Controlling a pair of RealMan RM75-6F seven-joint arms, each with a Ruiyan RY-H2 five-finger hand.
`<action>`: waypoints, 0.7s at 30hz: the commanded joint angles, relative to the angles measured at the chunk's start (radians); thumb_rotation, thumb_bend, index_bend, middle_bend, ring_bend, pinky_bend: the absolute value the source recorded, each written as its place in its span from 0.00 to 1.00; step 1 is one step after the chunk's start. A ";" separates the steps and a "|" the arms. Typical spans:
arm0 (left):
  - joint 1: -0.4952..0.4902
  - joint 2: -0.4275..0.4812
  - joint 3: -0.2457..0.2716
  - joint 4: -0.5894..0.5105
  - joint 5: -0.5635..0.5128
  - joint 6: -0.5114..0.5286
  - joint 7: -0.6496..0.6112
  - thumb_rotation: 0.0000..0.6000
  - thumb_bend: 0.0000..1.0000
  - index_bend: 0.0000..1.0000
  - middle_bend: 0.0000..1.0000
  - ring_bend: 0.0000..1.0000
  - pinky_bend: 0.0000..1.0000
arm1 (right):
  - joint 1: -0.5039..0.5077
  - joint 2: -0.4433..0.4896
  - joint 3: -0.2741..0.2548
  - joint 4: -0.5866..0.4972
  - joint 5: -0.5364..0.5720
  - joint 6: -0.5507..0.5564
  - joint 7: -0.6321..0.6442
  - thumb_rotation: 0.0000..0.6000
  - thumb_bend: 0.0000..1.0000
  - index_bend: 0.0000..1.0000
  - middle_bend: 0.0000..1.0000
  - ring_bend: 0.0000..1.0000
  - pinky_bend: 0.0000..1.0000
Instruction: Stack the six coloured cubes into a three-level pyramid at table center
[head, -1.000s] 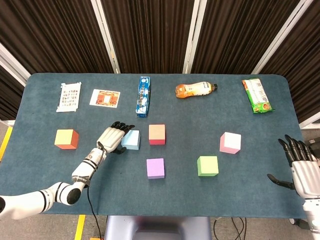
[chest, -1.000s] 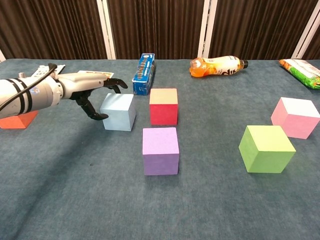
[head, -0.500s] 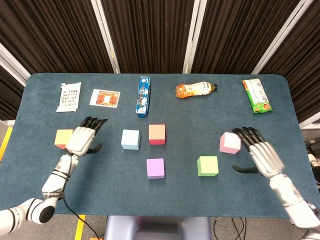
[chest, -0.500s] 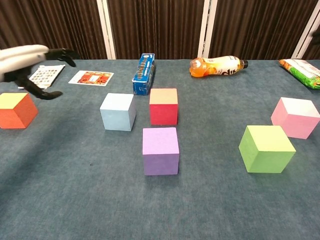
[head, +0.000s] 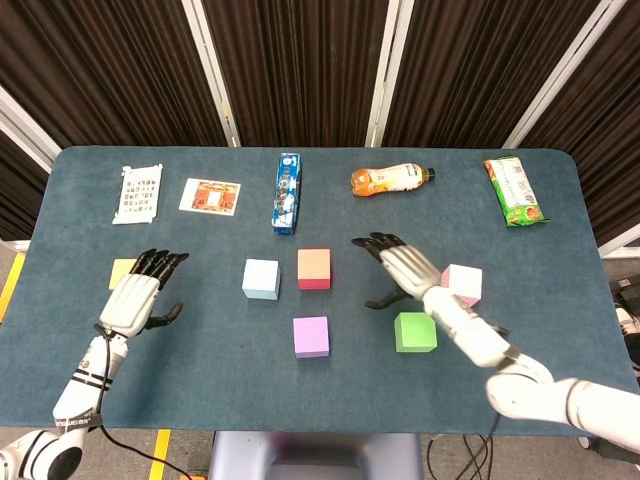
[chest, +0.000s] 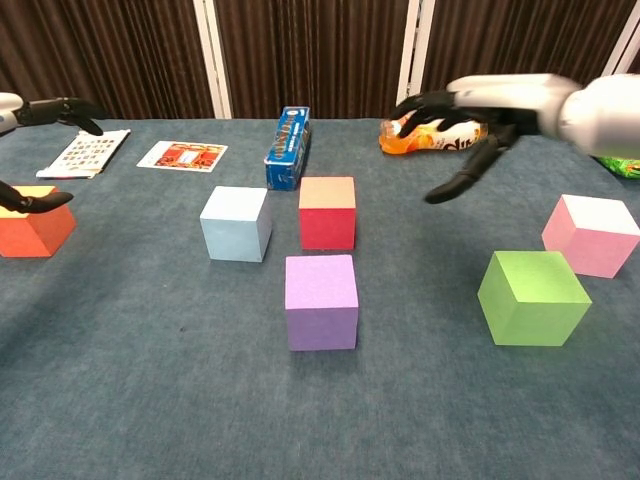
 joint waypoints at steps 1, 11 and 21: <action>0.005 -0.001 0.000 0.002 0.001 -0.005 -0.003 1.00 0.36 0.12 0.14 0.08 0.08 | 0.081 -0.098 0.016 0.105 0.111 -0.064 -0.071 1.00 0.24 0.21 0.24 0.08 0.19; 0.016 -0.002 -0.010 0.007 0.006 -0.023 -0.014 1.00 0.35 0.12 0.14 0.08 0.08 | 0.216 -0.282 0.006 0.335 0.280 -0.129 -0.139 1.00 0.24 0.21 0.24 0.08 0.19; 0.021 -0.006 -0.024 0.030 0.008 -0.041 -0.055 1.00 0.35 0.12 0.14 0.08 0.08 | 0.300 -0.413 0.024 0.515 0.357 -0.178 -0.128 1.00 0.24 0.26 0.24 0.08 0.19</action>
